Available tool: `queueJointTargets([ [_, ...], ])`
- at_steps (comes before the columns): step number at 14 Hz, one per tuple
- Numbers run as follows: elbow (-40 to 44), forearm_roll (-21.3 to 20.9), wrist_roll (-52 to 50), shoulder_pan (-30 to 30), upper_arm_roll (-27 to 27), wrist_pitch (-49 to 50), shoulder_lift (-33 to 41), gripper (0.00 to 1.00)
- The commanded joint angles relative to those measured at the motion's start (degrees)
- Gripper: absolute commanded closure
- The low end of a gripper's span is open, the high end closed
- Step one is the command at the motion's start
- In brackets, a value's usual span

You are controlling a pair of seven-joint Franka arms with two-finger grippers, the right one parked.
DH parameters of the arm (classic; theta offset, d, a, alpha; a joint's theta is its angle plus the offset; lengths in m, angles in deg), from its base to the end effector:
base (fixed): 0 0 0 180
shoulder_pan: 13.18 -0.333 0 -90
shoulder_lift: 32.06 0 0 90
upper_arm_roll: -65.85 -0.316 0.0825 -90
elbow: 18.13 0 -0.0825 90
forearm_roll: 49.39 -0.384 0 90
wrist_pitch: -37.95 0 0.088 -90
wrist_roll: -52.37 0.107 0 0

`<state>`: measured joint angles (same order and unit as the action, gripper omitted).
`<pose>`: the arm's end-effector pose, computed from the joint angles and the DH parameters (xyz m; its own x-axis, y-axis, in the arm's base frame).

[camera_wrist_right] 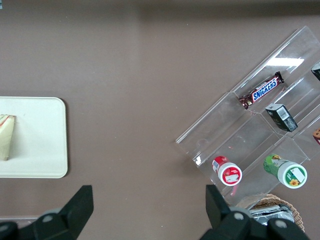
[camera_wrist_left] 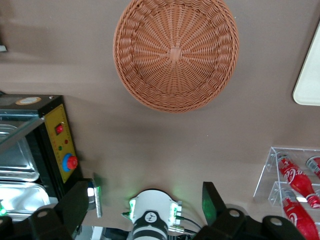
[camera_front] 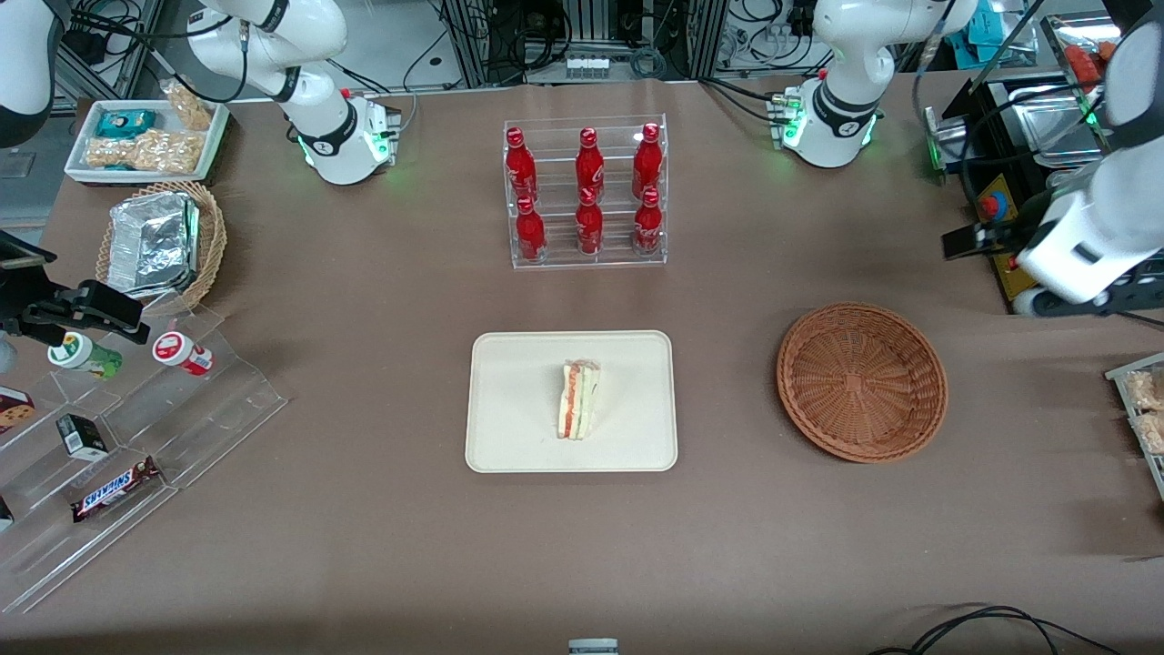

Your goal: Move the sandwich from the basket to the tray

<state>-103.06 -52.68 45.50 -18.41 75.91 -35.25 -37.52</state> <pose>0.5479 -0.0342 0.5922 0.9566 0.0515 -0.2869 0.0310 -0.9967 -0.0757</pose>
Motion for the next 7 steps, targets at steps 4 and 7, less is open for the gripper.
queueJointTargets([
  [4,-3.5,-0.6,1.9,-0.7,1.9,-1.2,6.7,0.0],
  [7,-3.4,-0.6,1.9,-0.7,2.1,-1.1,7.0,0.0],
])
